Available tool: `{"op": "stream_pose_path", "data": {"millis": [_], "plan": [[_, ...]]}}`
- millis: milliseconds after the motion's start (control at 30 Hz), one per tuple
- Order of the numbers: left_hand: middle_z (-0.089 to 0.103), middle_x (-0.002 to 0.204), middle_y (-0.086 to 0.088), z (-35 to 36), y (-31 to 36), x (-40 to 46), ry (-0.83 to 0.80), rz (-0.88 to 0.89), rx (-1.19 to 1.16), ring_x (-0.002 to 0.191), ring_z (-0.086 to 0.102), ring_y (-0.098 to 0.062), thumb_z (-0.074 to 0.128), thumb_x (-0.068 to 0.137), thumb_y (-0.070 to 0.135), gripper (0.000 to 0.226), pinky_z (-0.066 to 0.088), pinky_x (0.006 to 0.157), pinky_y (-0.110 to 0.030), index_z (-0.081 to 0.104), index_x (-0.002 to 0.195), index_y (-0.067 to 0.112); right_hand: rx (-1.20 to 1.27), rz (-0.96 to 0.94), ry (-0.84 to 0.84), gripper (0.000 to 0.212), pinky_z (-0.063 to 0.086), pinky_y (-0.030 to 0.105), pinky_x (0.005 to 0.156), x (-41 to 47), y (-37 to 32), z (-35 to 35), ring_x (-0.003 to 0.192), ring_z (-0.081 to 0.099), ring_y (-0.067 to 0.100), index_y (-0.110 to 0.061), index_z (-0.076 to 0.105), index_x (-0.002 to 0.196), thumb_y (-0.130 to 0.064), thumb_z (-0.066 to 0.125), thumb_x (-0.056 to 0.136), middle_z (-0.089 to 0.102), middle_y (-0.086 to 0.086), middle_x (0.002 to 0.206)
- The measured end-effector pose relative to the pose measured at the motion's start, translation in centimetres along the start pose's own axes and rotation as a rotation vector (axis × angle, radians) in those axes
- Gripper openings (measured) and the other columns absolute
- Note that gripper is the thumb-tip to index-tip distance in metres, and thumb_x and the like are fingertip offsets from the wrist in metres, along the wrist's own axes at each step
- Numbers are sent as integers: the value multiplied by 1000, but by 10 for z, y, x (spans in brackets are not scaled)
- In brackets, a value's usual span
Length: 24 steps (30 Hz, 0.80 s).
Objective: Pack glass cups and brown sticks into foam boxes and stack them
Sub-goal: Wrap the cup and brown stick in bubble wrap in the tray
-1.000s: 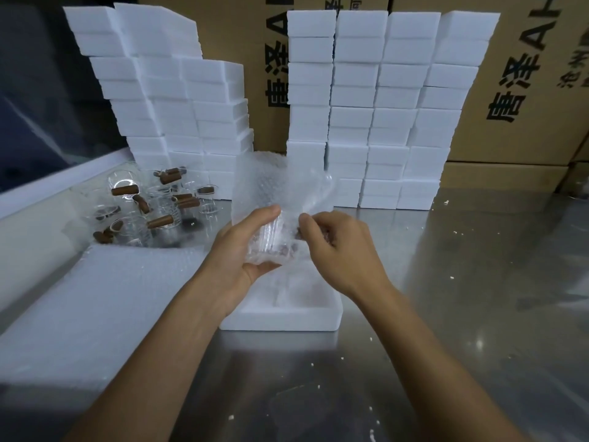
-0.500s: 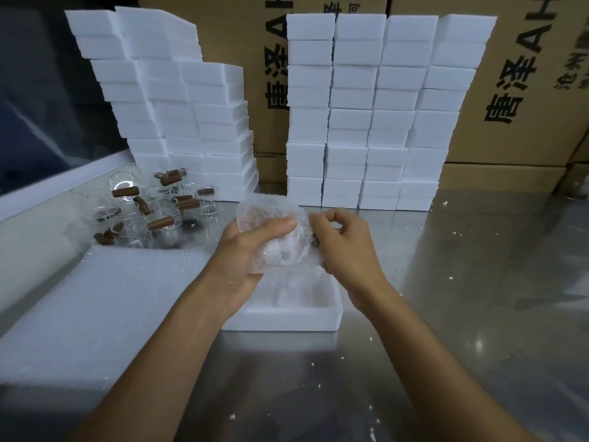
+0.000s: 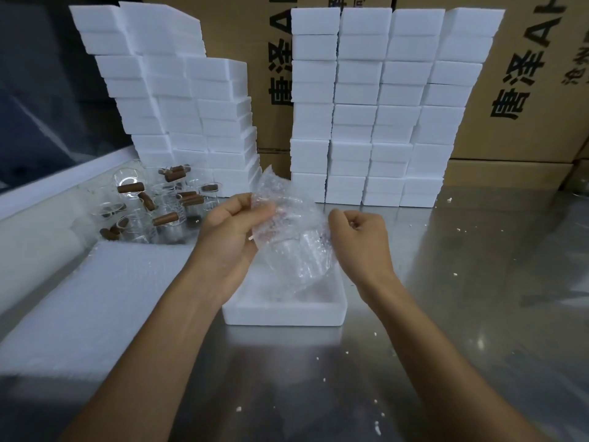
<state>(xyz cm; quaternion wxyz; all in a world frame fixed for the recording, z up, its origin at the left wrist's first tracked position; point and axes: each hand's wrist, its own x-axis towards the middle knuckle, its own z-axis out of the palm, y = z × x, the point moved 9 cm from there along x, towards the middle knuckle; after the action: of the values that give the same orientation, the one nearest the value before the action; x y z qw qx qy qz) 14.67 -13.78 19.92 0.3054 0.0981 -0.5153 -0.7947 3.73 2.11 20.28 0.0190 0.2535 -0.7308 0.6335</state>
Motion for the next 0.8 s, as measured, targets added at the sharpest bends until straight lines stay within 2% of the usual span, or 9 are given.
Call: {"op": "stream_pose_path", "data": {"millis": [100,200,300,367,467,533,600,700,800], "plan": [[72,93,1,-16,12,-2,212,161,136,86,71,-13,78,77,1,29,58,75,-34,66,94,22,-23,-52,79,50,20,24,47,0,-5,-7,44,18,8,-23,25,46,-18,49,89,22,-11,44],[66,98,1,-23,32,-15,388,419,331,72,66,-3,78,75,-4,46,53,65,-17,57,105,25,-52,-107,160,48,22,27,49,-1,-10,-16,43,22,10,-18,27,49,-18,49,92,24,-10,41],[69,100,15,5,36,-23,242,545,552,88,69,-1,70,82,-7,39,52,73,-12,67,104,26,-72,-136,205,49,22,22,46,-2,-13,-20,40,25,10,-18,27,49,-18,49,93,27,-10,38],[71,102,15,26,32,-28,114,600,677,97,68,-1,64,87,-9,34,54,84,-15,72,103,20,-65,-146,222,48,23,26,48,-3,-15,-22,43,23,10,-16,28,50,-19,49,94,25,-9,41],[74,96,15,37,22,-31,38,529,651,95,69,1,64,92,10,19,52,87,-17,73,108,13,-44,-181,273,50,22,30,50,-4,-19,-26,47,21,11,-17,27,51,-19,50,95,23,-8,46],[74,98,14,47,12,-36,-47,477,666,98,67,0,68,85,34,31,51,88,-17,71,111,17,-40,-207,308,50,22,30,50,-5,-22,-30,47,22,12,-16,29,51,-20,51,96,25,-5,47],[70,104,17,60,5,-42,-124,496,790,101,64,0,76,73,50,48,48,89,-14,67,111,21,-43,-216,342,52,23,31,49,-6,-23,-34,46,23,13,-16,30,50,-20,51,97,25,-5,46],[61,104,10,69,5,-47,-138,592,896,98,59,0,90,60,45,59,45,84,-8,62,103,16,-48,-217,368,53,22,32,49,-6,-23,-39,46,23,13,-18,29,49,-19,52,96,24,-7,44],[60,104,5,67,7,-43,-138,566,877,94,60,-4,92,59,37,56,50,82,-15,61,99,15,-29,-244,368,52,22,29,48,-6,-25,-40,45,24,13,-18,28,49,-18,52,95,24,-6,43]]}}
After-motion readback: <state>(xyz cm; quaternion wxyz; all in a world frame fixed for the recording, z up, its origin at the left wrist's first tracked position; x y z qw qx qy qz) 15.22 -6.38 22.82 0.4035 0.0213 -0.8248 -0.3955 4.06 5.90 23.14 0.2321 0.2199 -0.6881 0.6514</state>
